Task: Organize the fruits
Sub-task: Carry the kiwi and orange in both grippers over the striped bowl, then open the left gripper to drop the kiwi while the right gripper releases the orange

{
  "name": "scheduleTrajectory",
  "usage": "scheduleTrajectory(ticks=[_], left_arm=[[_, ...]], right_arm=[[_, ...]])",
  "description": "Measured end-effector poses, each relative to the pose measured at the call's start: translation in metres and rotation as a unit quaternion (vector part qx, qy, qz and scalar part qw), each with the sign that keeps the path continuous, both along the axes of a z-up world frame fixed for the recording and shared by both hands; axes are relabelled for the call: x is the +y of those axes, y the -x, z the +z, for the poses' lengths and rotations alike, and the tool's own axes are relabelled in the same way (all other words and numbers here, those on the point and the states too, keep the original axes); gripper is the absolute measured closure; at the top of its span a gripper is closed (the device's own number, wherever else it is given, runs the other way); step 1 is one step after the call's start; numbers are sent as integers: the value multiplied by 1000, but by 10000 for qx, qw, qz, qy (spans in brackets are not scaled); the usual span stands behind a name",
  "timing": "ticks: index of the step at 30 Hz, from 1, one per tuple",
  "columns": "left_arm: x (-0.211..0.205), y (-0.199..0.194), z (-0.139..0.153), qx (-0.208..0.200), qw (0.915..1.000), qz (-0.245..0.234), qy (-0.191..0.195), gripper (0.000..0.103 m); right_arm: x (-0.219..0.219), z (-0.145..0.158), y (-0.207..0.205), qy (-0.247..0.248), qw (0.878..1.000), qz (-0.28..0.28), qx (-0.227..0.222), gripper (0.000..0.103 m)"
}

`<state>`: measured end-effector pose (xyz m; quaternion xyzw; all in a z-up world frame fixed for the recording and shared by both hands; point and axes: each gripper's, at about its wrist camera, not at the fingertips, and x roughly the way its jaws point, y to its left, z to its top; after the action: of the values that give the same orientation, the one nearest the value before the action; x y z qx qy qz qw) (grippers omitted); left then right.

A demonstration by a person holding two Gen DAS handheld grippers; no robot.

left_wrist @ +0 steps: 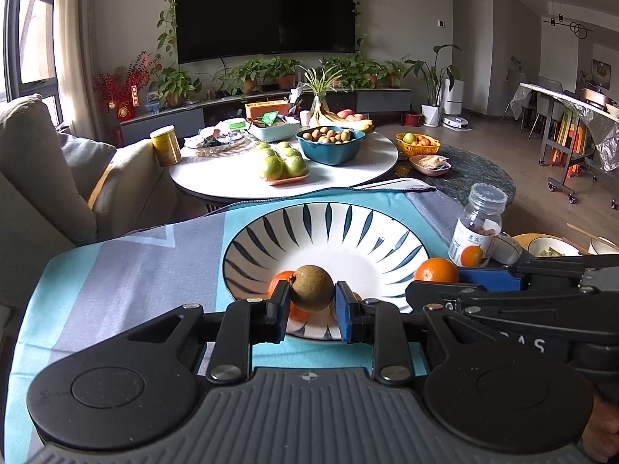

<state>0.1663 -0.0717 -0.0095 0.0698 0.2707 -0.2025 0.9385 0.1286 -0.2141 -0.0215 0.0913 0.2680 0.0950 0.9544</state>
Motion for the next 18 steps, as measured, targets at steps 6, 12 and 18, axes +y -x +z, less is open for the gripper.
scheduleTrajectory(ticks=[6, 12, 18], left_arm=[[-8, -31, -7, 103, 9999, 4, 22, 80], [-12, -53, -13, 149, 9998, 61, -71, 79], [-14, -63, -19, 155, 9997, 126, -144, 79]], right_arm=[[-2, -2, -15, 48, 10000, 2, 27, 25], [0, -5, -29, 157, 9999, 25, 58, 25], [4, -9, -34, 262, 9996, 65, 54, 25]])
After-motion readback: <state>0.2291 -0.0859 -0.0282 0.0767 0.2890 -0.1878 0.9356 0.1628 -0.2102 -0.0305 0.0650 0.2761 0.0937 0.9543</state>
